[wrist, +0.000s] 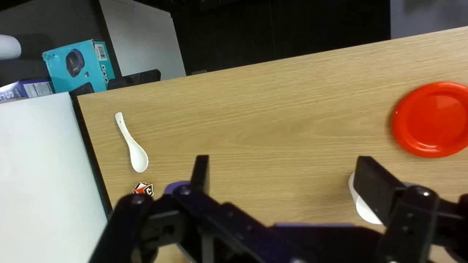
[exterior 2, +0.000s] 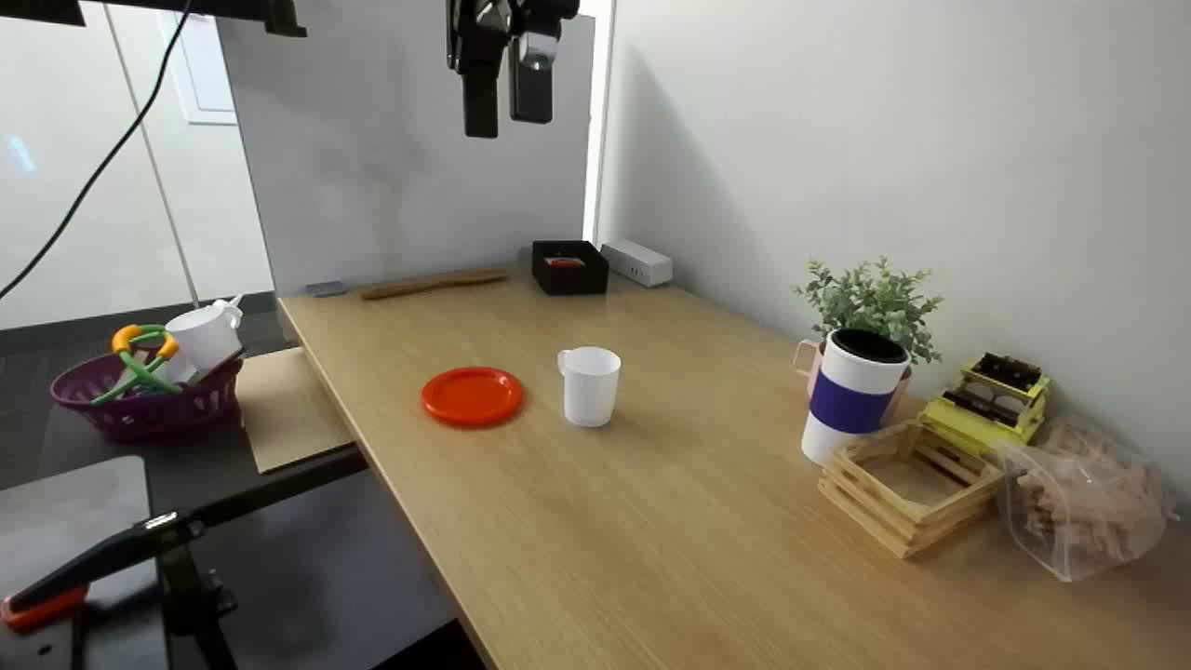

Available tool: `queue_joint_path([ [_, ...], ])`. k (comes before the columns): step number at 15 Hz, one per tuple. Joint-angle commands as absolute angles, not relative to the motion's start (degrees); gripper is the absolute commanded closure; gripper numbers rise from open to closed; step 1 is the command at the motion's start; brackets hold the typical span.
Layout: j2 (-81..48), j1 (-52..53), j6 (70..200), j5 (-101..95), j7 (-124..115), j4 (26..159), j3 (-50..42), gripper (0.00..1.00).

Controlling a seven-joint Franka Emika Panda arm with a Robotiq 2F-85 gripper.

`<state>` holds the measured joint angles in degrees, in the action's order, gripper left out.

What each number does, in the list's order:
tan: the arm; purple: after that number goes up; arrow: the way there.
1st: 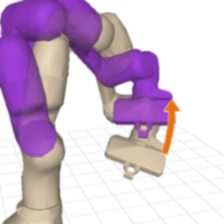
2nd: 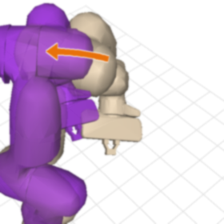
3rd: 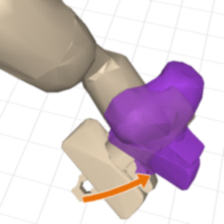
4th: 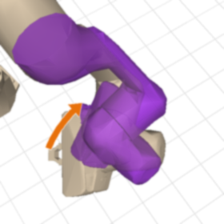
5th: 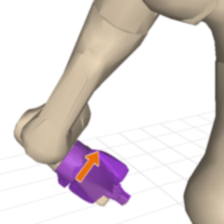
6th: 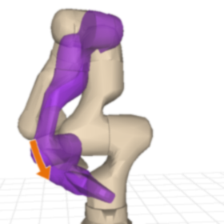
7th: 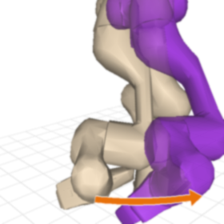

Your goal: Put the white mug on top of the orange plate

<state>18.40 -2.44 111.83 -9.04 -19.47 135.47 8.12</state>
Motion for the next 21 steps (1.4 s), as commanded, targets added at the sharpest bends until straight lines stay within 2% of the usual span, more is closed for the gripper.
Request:
queue_joint_path([
  [1, 18.34, -1.54, 111.69, -9.30, -19.68, 135.38, 7.29, 0.00],
  [7, 18.34, -1.55, 111.69, -9.30, -19.68, 135.38, 7.28, 0.00],
  [14, 18.28, -1.20, 122.17, -13.49, -19.05, 135.54, 7.60, 0.00],
  [17, 17.46, -0.31, 129.61, -13.67, -13.20, 135.12, 6.53, 0.00],
  [21, 14.64, 3.03, 133.12, -4.97, 2.84, 133.17, 2.87, 0.00],
])
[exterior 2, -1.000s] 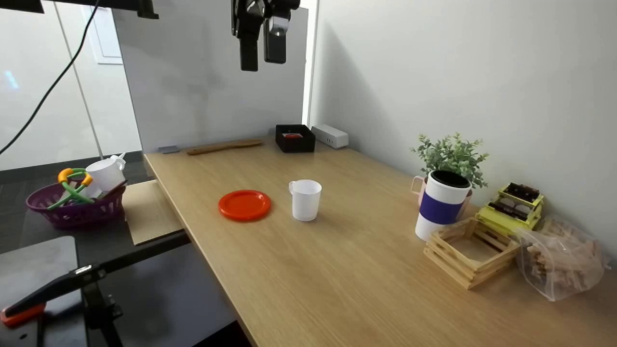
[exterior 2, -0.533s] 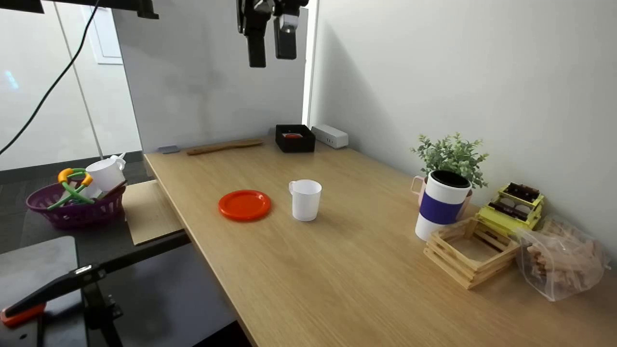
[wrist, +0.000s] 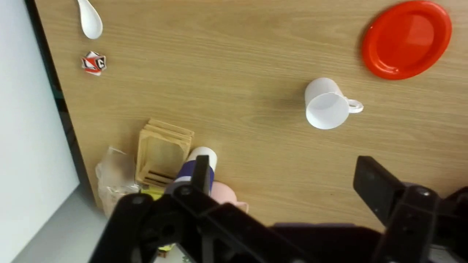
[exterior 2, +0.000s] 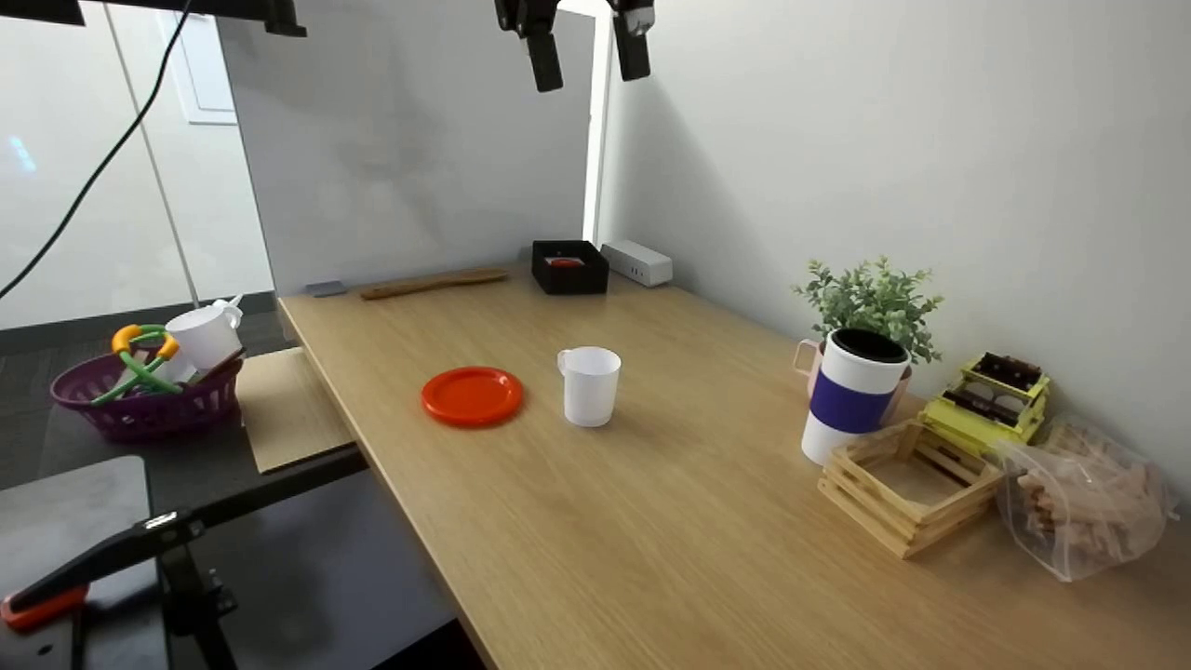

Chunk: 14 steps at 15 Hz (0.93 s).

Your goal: Put the white mug on top of the orange plate

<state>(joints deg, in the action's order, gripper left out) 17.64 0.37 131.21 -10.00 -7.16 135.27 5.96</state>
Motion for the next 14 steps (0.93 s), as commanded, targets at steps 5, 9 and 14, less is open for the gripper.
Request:
queue_joint_path([
  [5, 15.43, 3.82, 132.19, -1.05, 8.92, 133.83, 1.81, 0.00],
  [9, 14.97, 4.01, 130.53, -0.16, 8.40, 133.10, 1.56, 0.00],
  [14, 9.23, 4.53, 121.05, 2.97, 13.14, 126.23, 0.57, 0.00],
])
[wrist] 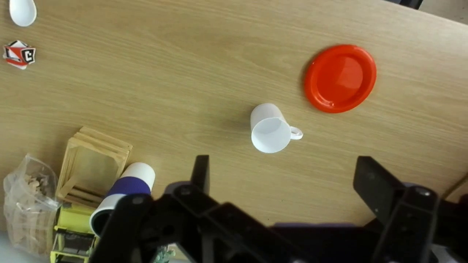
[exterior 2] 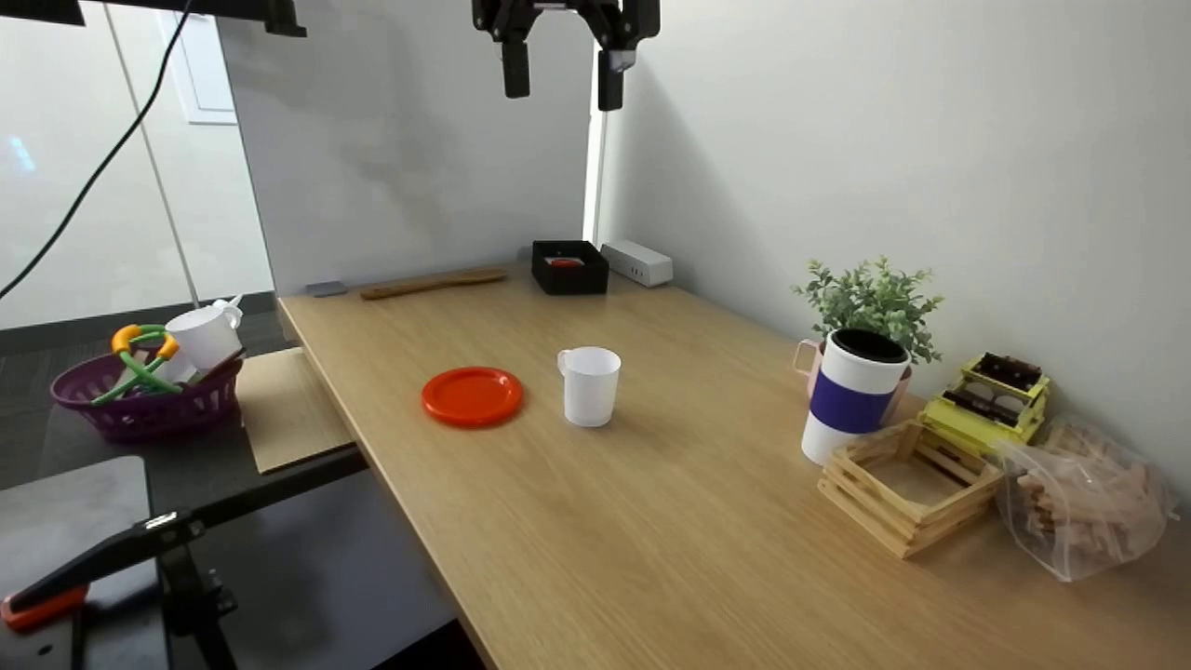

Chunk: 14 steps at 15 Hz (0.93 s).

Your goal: Put the white mug on top of the orange plate

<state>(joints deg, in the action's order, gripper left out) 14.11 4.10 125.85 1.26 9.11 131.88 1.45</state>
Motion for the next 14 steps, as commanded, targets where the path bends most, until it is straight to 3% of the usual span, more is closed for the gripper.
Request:
queue_joint_path([
  [1, 7.29, 4.59, 120.34, 2.92, 15.15, 124.21, 0.57, 0.00],
  [14, -17.55, 2.78, 100.22, 1.10, 25.77, 95.14, 2.55, 0.00],
])
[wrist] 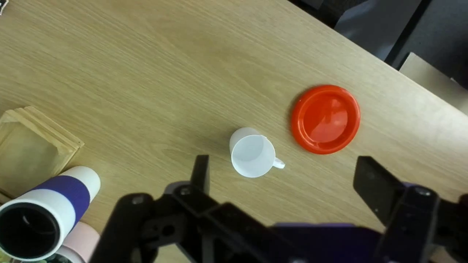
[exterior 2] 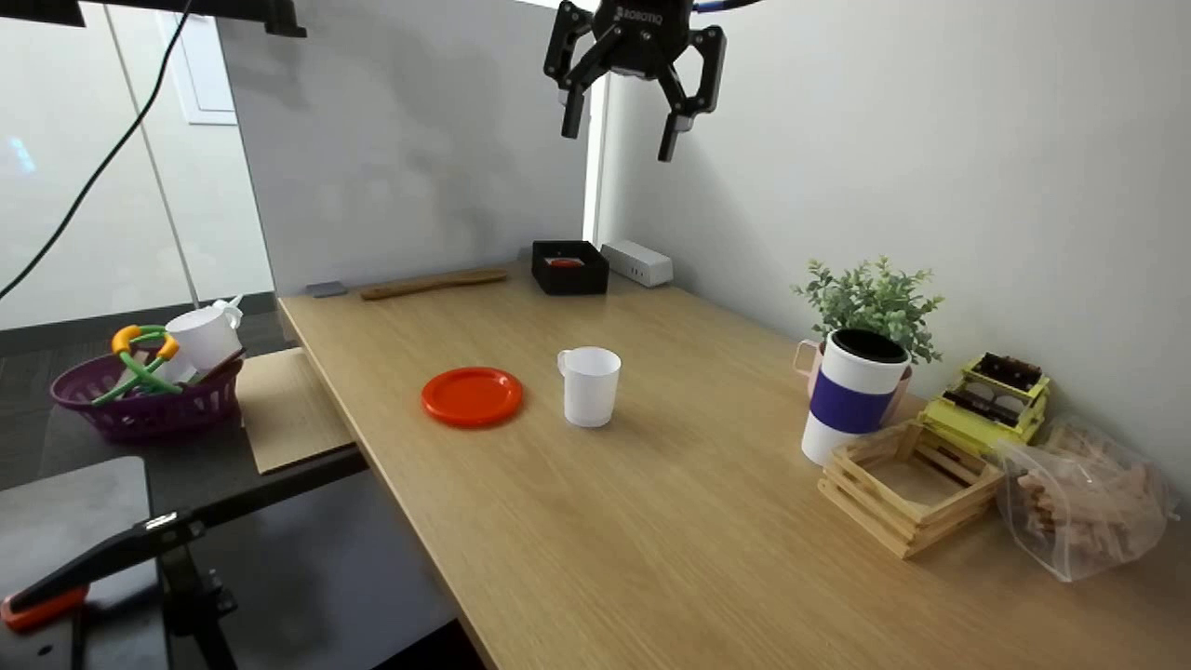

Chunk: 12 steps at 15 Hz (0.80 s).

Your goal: Put the white mug on top of the orange plate

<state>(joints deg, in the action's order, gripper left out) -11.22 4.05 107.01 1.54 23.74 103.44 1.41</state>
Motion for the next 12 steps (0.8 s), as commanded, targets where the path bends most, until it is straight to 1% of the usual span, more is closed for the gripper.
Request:
queue_joint_path([
  [1, -19.34, 2.68, 97.87, 0.97, 26.05, 93.01, 2.68, 0.00],
  [9, -29.79, 1.92, 84.82, -0.23, 27.74, 79.67, 3.30, 0.00],
  [10, -30.16, 1.96, 84.32, -0.54, 27.45, 78.98, 3.33, 0.00],
  [11, -28.00, 1.98, 87.17, -0.03, 26.31, 82.85, 3.47, 0.00],
  [12, -28.65, 1.96, 86.66, -0.19, 26.31, 81.91, 3.52, 0.00],
])
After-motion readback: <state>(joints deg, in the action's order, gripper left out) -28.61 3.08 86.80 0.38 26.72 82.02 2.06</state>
